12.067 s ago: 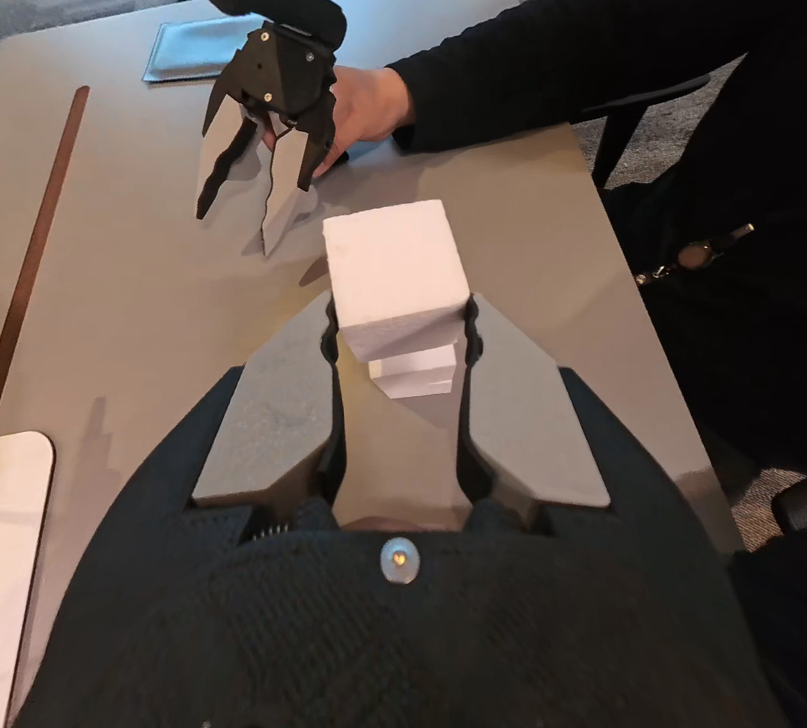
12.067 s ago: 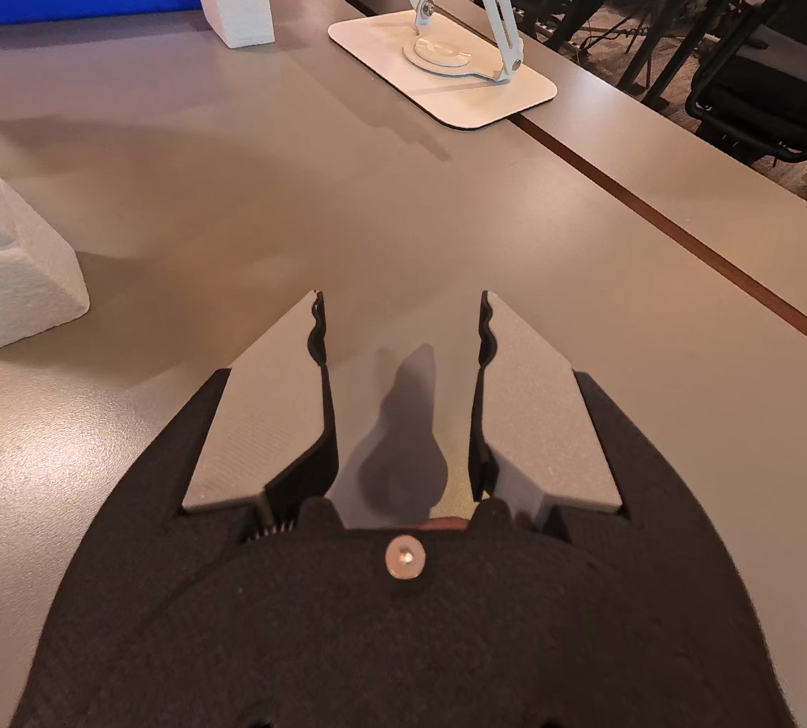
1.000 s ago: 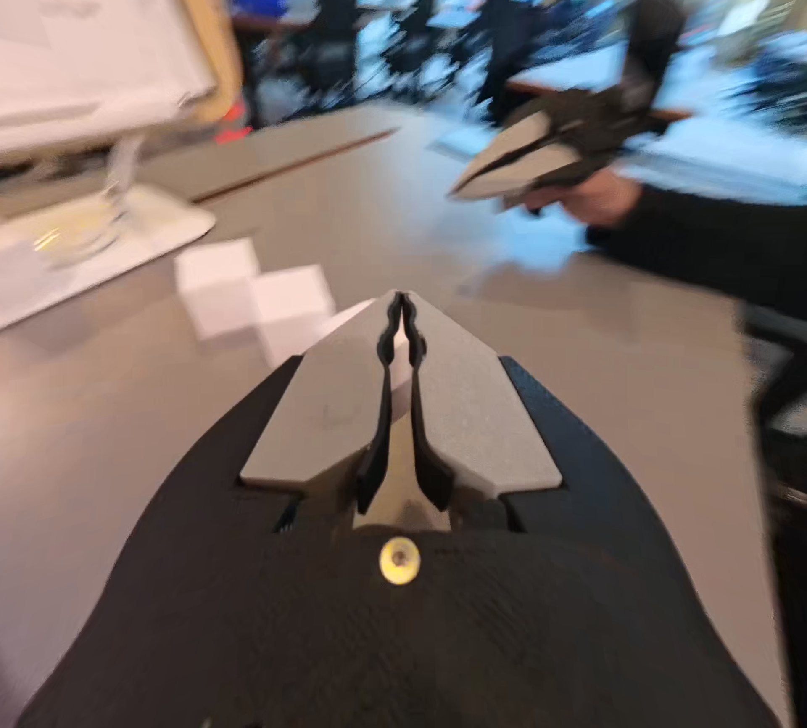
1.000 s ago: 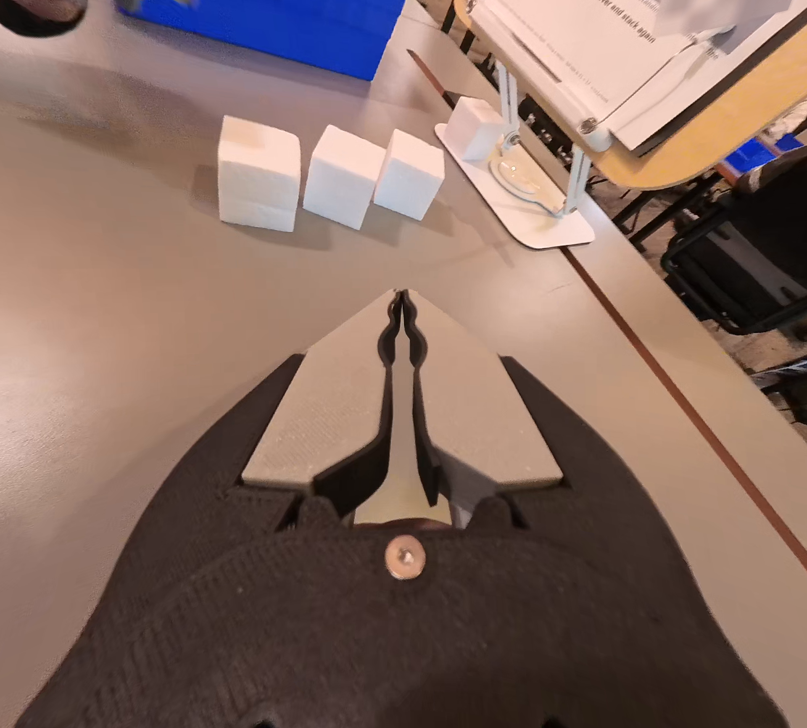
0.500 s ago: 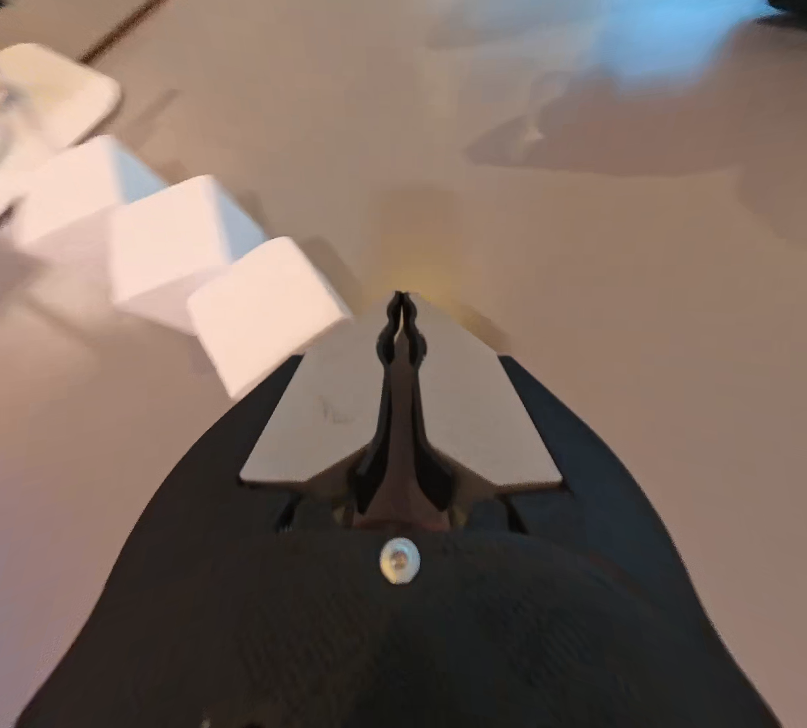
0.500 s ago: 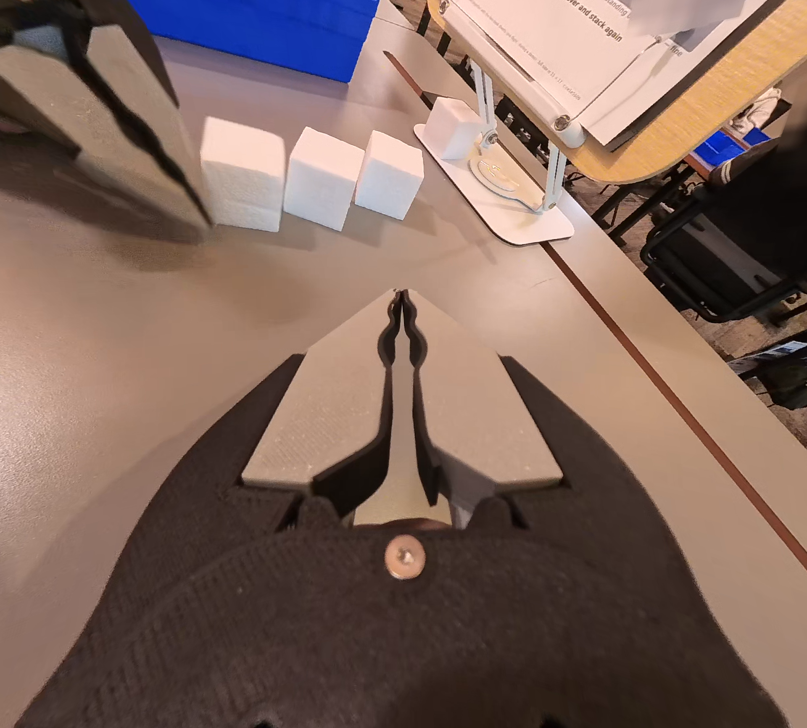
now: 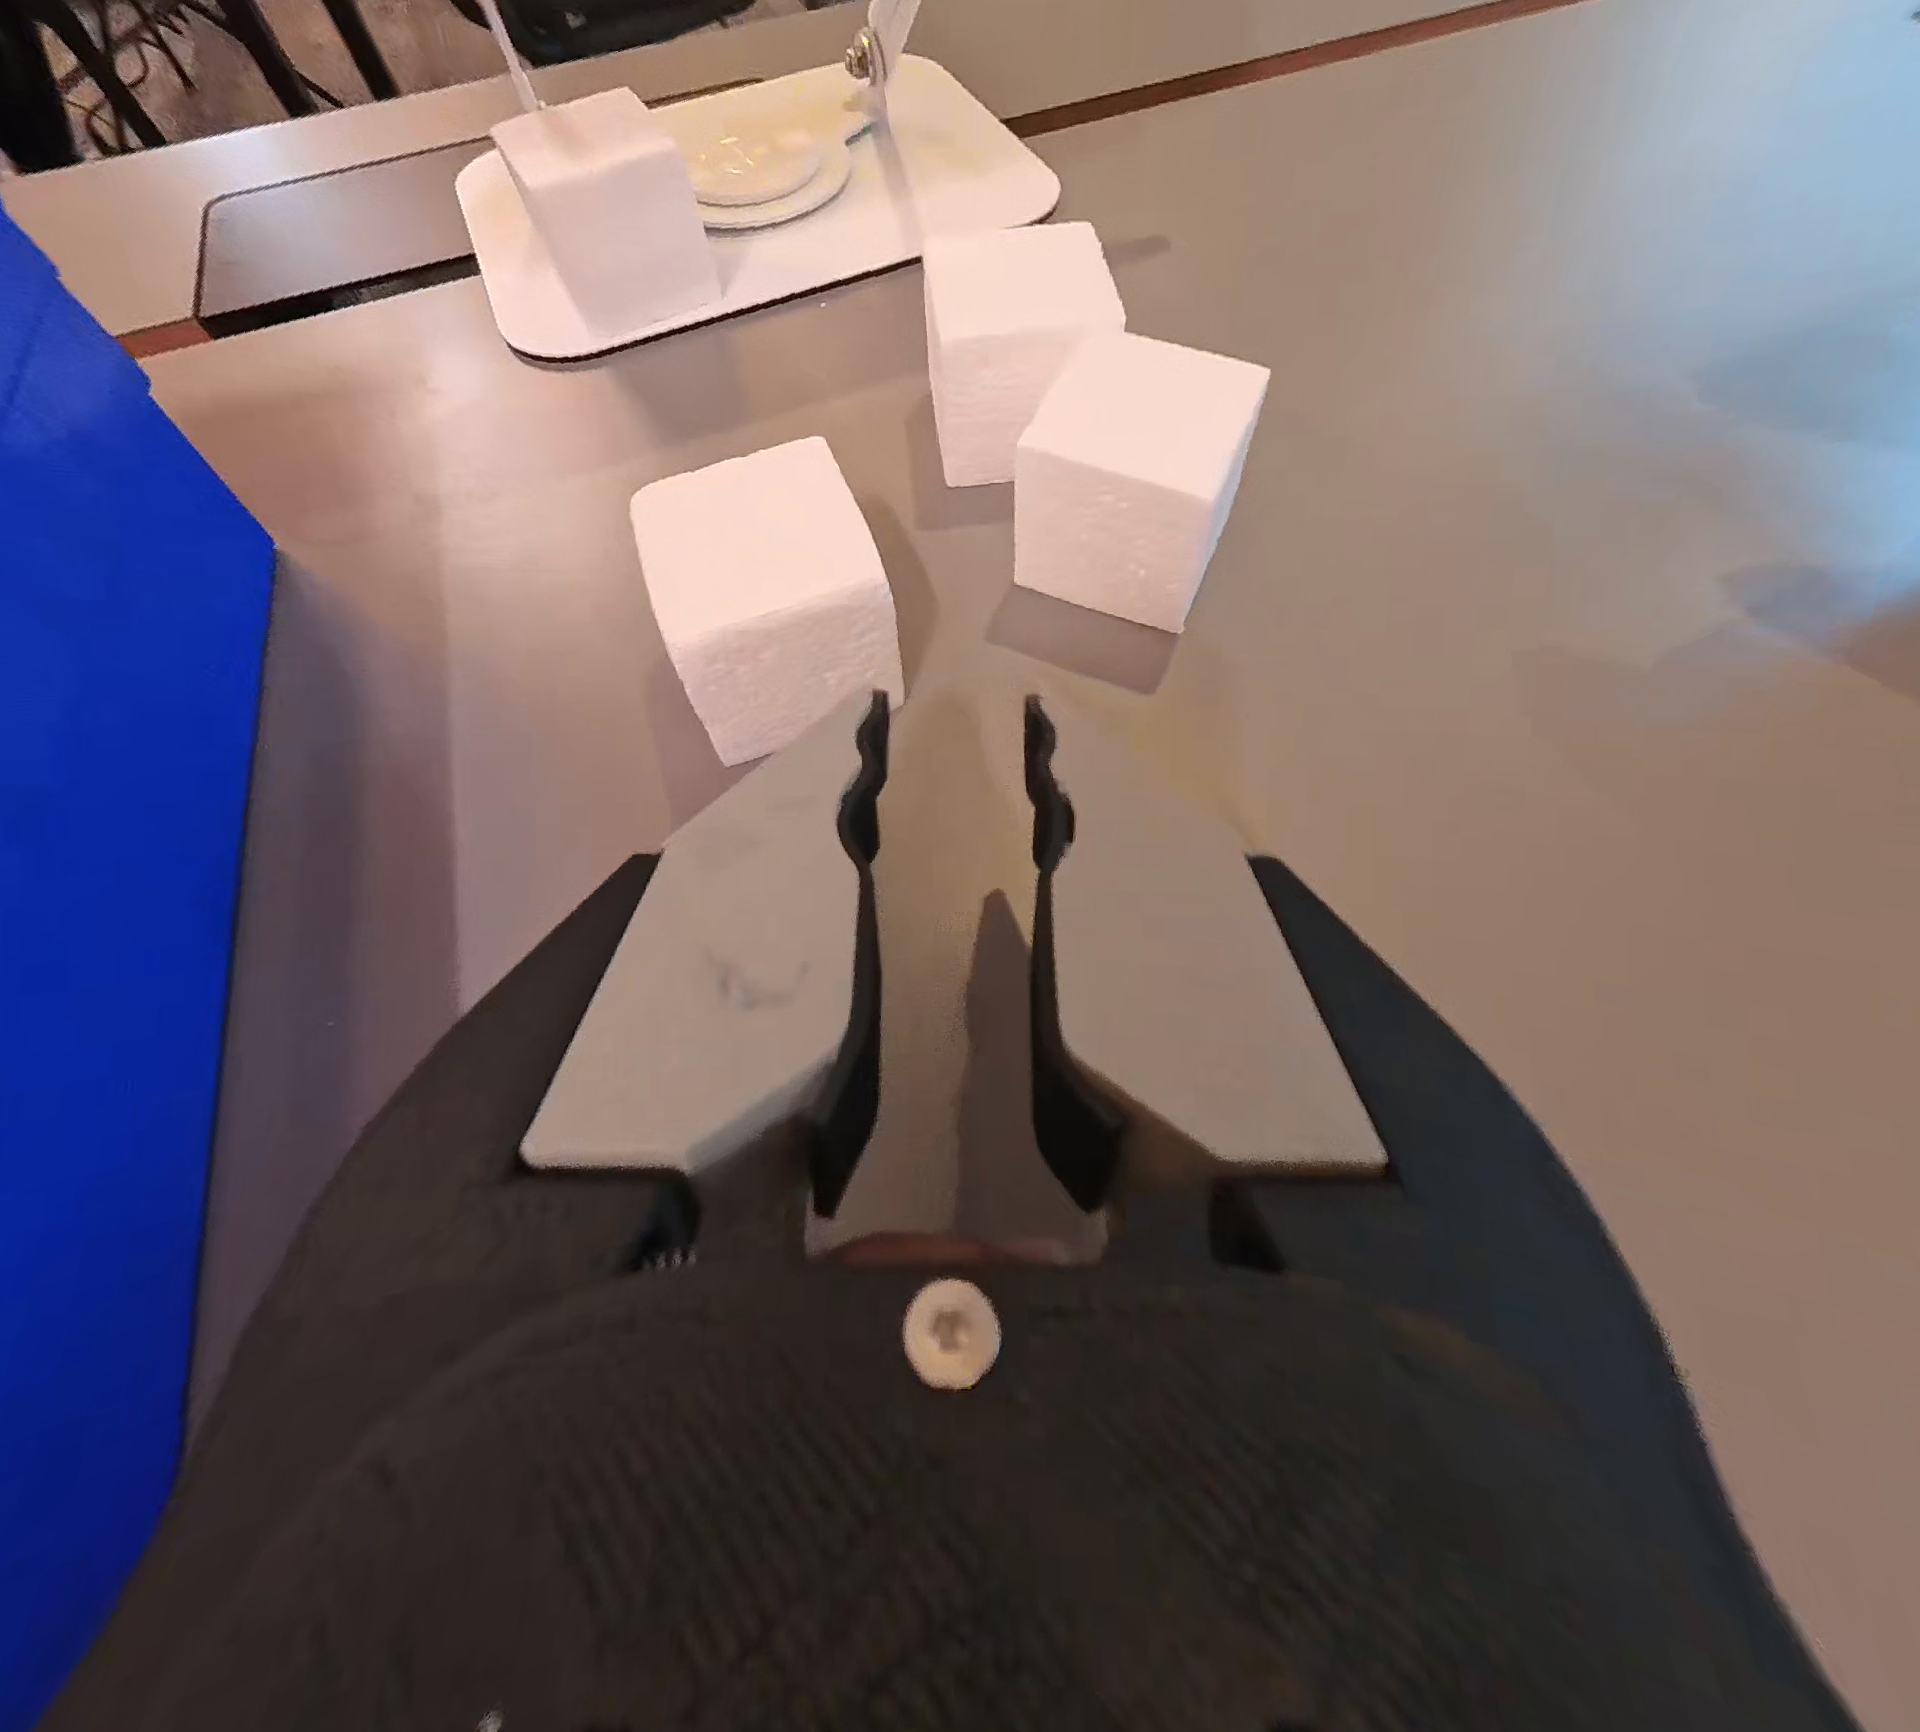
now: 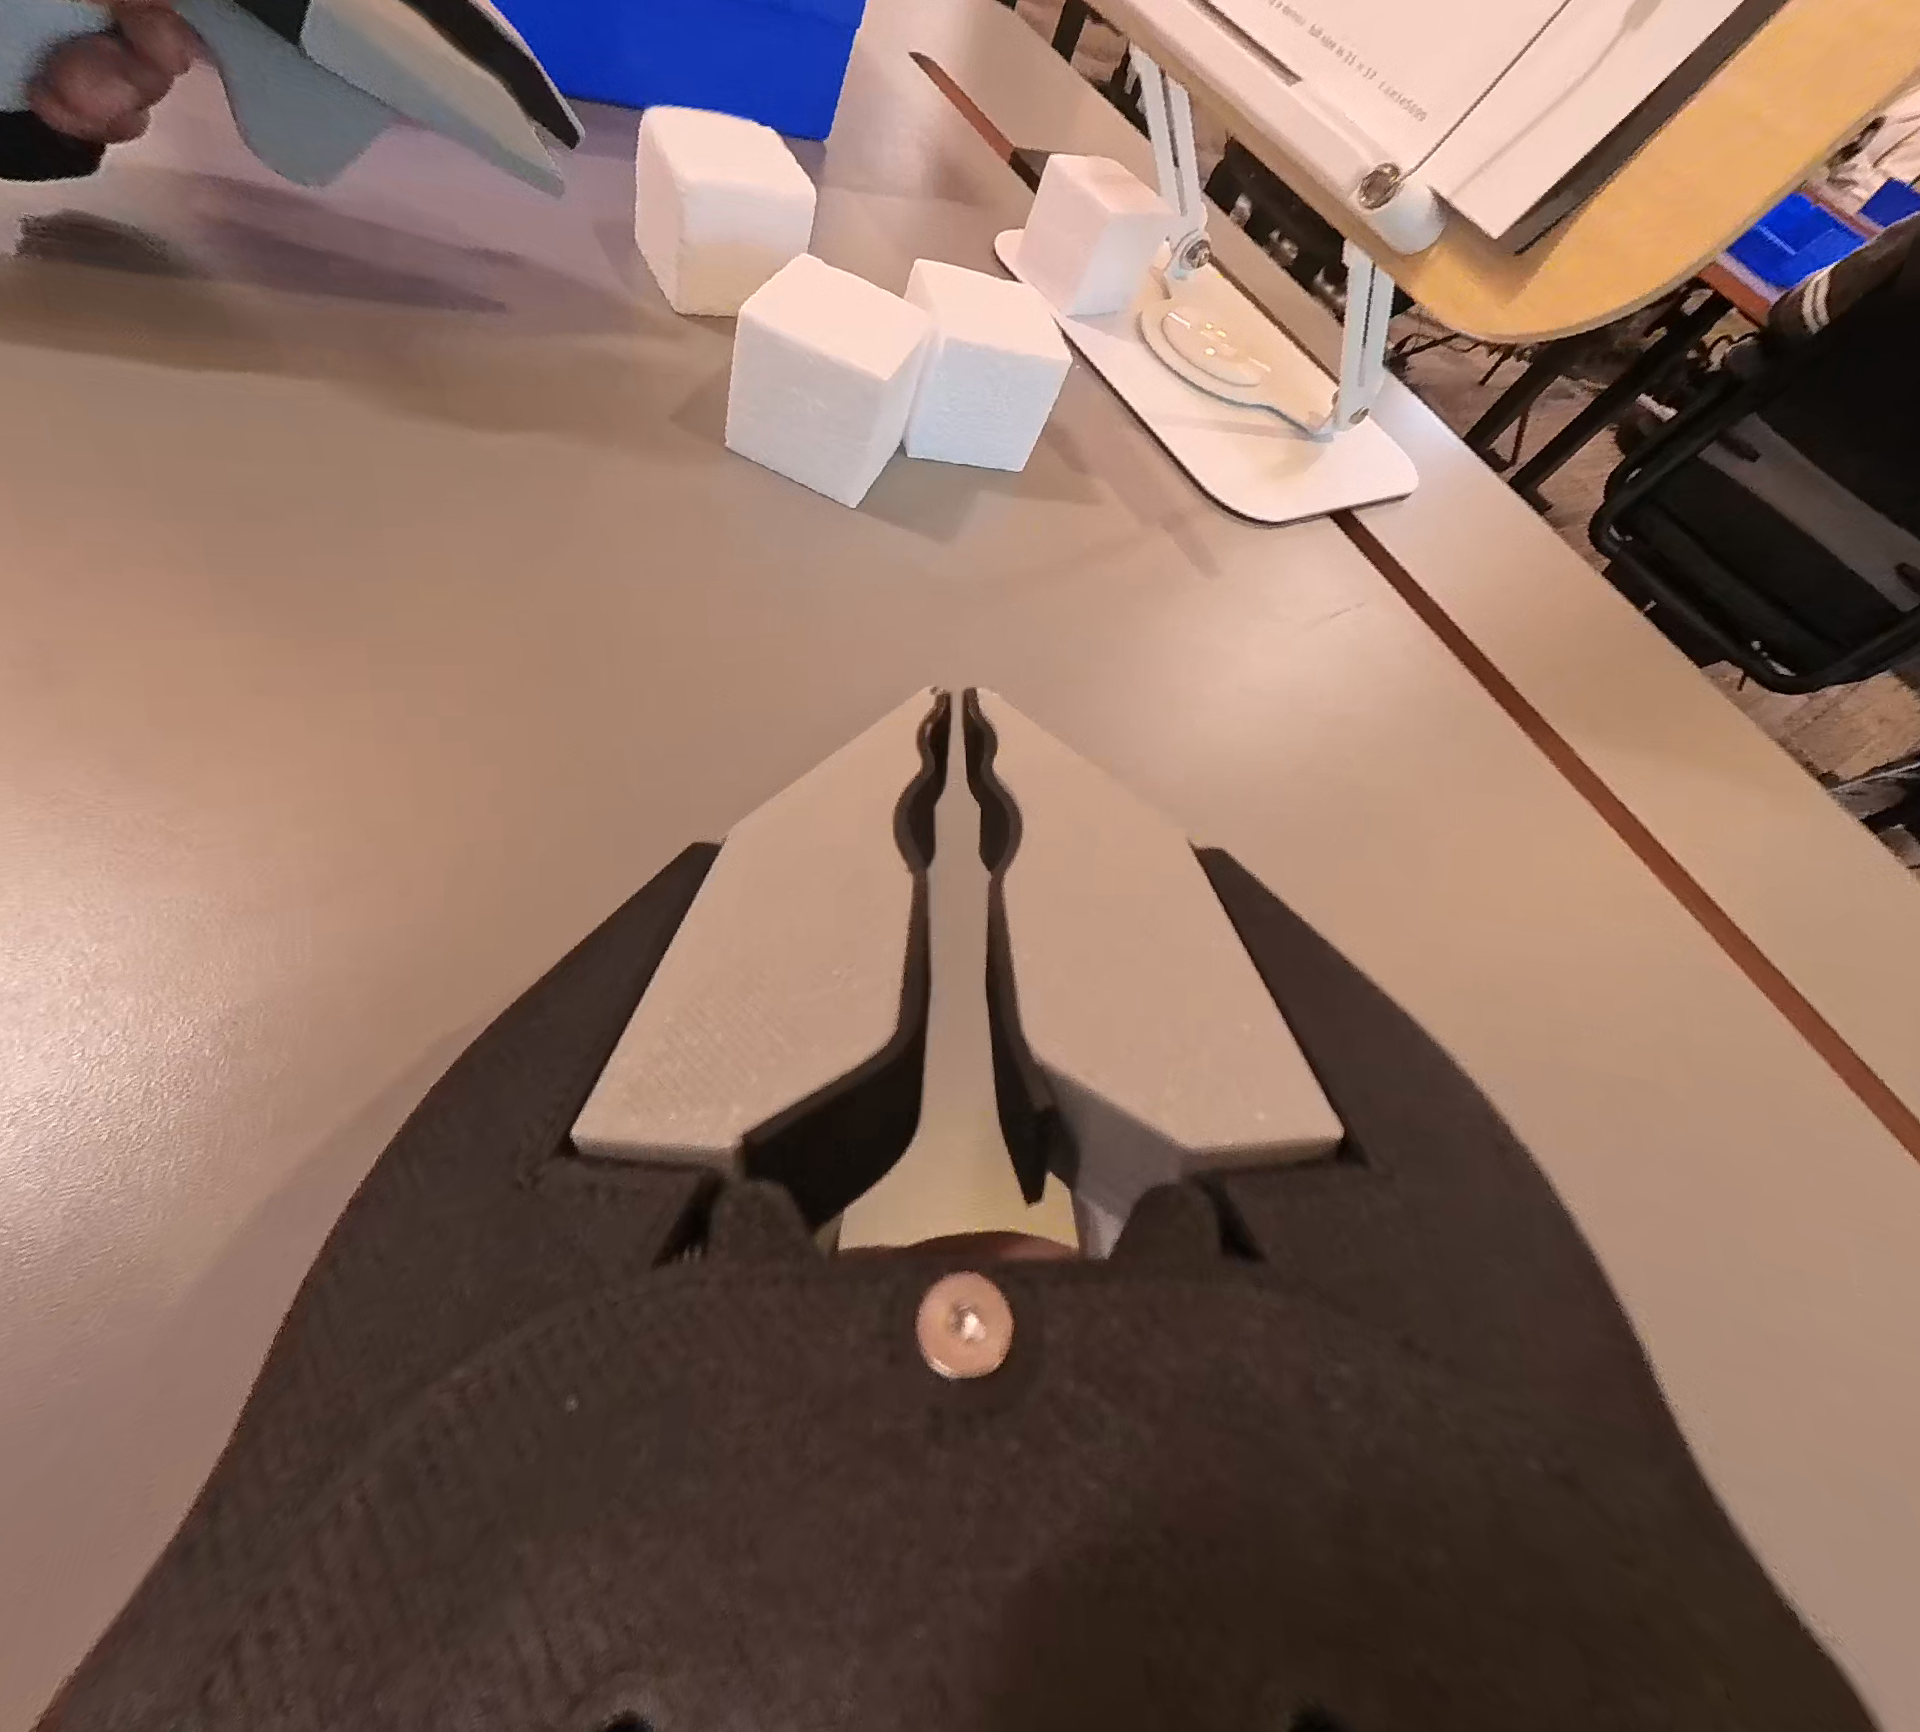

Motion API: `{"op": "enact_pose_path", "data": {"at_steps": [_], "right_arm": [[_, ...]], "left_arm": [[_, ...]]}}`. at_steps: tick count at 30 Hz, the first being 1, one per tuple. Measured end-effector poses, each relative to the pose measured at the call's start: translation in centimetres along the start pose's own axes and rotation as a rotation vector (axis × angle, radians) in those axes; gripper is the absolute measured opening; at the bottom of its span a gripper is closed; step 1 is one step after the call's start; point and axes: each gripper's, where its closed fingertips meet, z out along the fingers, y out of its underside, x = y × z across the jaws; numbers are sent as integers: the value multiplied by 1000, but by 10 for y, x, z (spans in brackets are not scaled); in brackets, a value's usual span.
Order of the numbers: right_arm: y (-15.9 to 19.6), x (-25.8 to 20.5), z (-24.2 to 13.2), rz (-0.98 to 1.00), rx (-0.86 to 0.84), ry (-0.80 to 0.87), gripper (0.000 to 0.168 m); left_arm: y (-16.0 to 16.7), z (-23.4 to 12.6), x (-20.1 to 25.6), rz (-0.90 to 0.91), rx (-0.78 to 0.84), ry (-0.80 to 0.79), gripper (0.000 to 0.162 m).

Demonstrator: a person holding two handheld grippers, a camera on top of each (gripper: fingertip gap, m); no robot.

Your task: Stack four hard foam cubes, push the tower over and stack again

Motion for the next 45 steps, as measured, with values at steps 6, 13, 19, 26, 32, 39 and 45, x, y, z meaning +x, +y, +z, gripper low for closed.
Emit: {"op": "enact_pose_path", "data": {"at_steps": [6, 13, 19, 26, 32, 39, 45], "right_arm": [[3, -3, 10, -8, -9, -5, 3], [-10, -14, 46, 179, -9, -76, 20], [-3, 24, 86, 184, -136, 183, 2], [-19, 0, 139, 174, -150, 37, 15], [-20, -6, 137, 142, -149, -19, 12], [-59, -29, 129, 252, 45, -196, 29], [-44, 4, 133, 166, -19, -82, 29]], "left_arm": [[5, 4, 9, 31, -31, 18, 35], [1, 2, 2, 5, -10, -1, 47], [-8, -6, -6, -7, 33, -21, 47], [-3, -3, -4, -38, 14, 13, 48], [-2, -2, -4, 4, -2, -5, 48], [-8, -8, -7, -19, 33, -4, 48], [-7, -7, -4, -36, 28, 16, 48]]}}
